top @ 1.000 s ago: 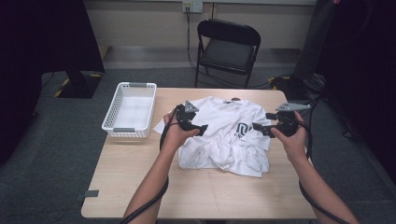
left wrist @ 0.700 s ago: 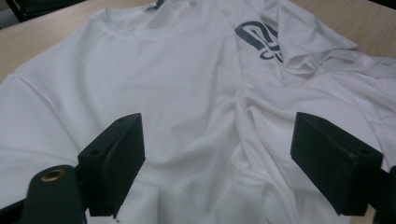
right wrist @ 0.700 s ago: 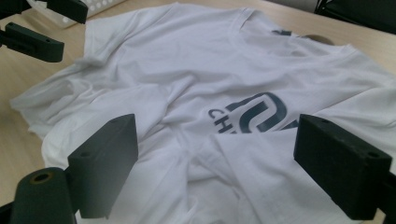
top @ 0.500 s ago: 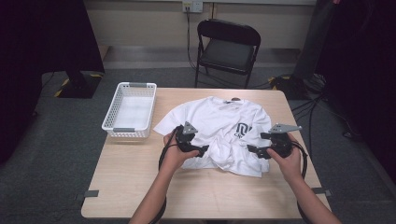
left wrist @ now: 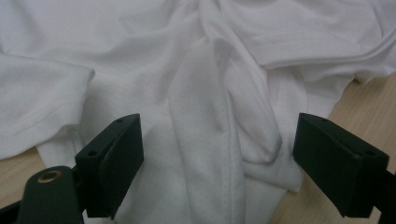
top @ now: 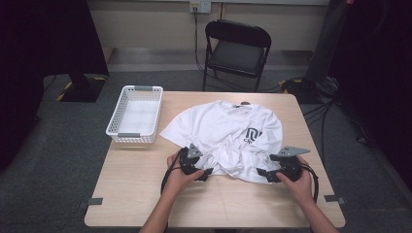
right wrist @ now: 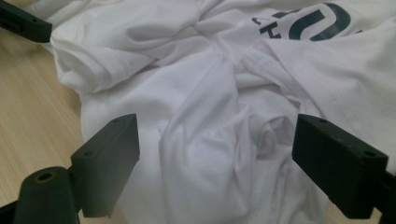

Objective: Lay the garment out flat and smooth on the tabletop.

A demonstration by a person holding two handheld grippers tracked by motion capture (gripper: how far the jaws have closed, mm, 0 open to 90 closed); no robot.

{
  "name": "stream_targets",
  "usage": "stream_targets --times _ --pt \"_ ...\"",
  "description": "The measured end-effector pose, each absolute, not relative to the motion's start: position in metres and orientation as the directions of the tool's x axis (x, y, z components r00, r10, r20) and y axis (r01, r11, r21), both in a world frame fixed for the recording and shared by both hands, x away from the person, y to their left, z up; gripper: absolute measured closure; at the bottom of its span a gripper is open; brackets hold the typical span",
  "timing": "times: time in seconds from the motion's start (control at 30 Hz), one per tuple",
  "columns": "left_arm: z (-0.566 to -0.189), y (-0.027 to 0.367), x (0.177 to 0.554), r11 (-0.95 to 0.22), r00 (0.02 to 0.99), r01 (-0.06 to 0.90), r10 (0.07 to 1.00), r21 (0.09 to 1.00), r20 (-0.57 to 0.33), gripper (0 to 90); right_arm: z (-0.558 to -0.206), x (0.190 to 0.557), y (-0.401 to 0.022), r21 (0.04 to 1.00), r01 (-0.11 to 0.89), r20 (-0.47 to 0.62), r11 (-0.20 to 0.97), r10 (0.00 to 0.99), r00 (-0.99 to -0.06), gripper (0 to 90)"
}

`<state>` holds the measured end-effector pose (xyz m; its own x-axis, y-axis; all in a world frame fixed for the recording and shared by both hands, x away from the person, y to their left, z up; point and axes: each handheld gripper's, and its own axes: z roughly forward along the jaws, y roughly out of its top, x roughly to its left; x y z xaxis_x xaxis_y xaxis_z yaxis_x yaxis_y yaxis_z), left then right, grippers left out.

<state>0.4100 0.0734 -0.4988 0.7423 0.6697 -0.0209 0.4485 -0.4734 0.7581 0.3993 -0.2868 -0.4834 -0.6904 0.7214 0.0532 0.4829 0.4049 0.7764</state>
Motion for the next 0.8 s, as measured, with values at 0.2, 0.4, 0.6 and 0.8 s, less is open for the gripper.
stream_targets --times 0.2,0.4,0.6,0.8 --pt "-0.499 0.072 0.405 -0.501 0.748 0.438 0.664 0.746 0.008 15.1 -0.493 0.391 -0.291 0.763 0.49 0.045 0.422 0.721 -0.691 15.3" --pt "-0.5 0.071 0.404 -0.517 0.753 0.438 0.658 0.735 0.014 13.6 -0.501 0.387 -0.291 0.742 0.487 0.01 0.46 0.719 -0.695 13.7" --pt "-0.5 0.071 0.404 -0.517 0.756 0.439 0.655 0.735 0.009 11.9 -0.501 0.387 -0.291 0.742 0.487 0.013 0.461 0.716 -0.698 13.5" --pt "-0.5 0.071 0.405 -0.519 0.76 0.437 0.65 0.734 0.007 11.2 -0.501 0.387 -0.291 0.741 0.487 0.01 0.463 0.717 -0.697 13.5"
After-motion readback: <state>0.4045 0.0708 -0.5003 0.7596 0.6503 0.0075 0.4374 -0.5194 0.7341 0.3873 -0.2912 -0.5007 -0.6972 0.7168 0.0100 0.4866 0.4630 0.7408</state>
